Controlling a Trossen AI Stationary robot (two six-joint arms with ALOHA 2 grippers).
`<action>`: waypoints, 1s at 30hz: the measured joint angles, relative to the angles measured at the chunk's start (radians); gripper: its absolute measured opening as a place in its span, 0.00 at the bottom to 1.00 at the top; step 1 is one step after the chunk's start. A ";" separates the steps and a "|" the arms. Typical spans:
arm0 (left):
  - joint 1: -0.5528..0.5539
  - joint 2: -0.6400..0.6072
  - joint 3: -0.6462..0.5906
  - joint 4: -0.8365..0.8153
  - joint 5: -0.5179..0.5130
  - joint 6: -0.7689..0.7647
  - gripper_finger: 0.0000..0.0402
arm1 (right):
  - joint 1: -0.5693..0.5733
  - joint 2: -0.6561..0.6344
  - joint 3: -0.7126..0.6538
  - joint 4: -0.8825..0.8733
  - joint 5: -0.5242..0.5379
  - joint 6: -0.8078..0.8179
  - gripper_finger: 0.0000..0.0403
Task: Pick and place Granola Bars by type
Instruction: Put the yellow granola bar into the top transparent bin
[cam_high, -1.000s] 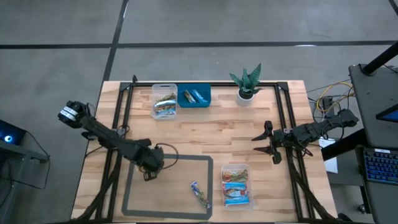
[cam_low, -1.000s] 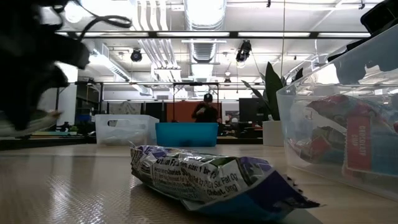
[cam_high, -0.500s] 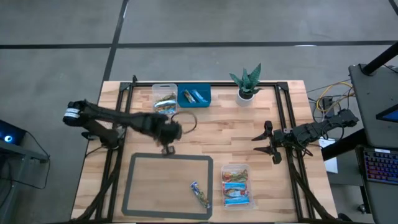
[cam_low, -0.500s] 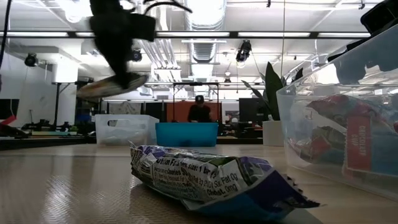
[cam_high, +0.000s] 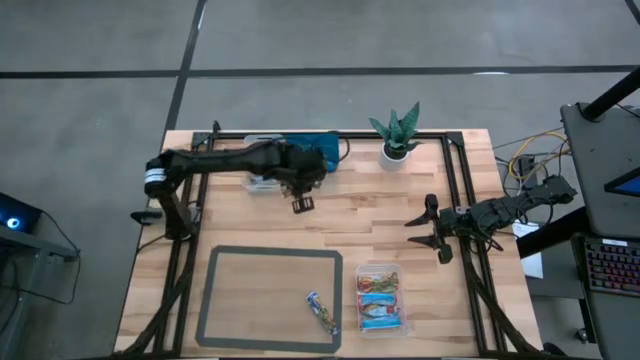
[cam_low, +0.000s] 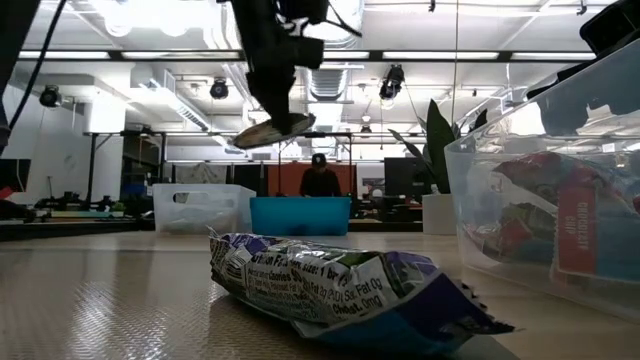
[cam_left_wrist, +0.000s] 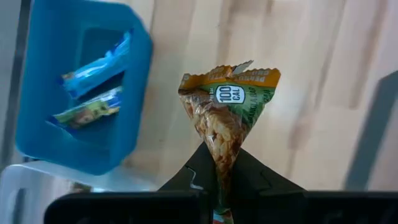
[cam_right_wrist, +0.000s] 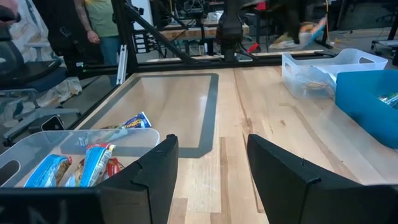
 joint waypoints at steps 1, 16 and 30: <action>0.016 0.009 0.008 -0.010 0.000 0.024 0.01 | 0.000 0.000 0.000 0.000 0.000 0.000 0.45; 0.337 0.038 -0.045 -0.036 -0.029 0.349 0.01 | 0.000 0.000 0.000 0.001 0.000 0.000 0.45; 0.572 0.038 -0.219 0.166 -0.015 0.572 0.01 | 0.000 0.000 0.000 0.000 0.000 0.000 0.45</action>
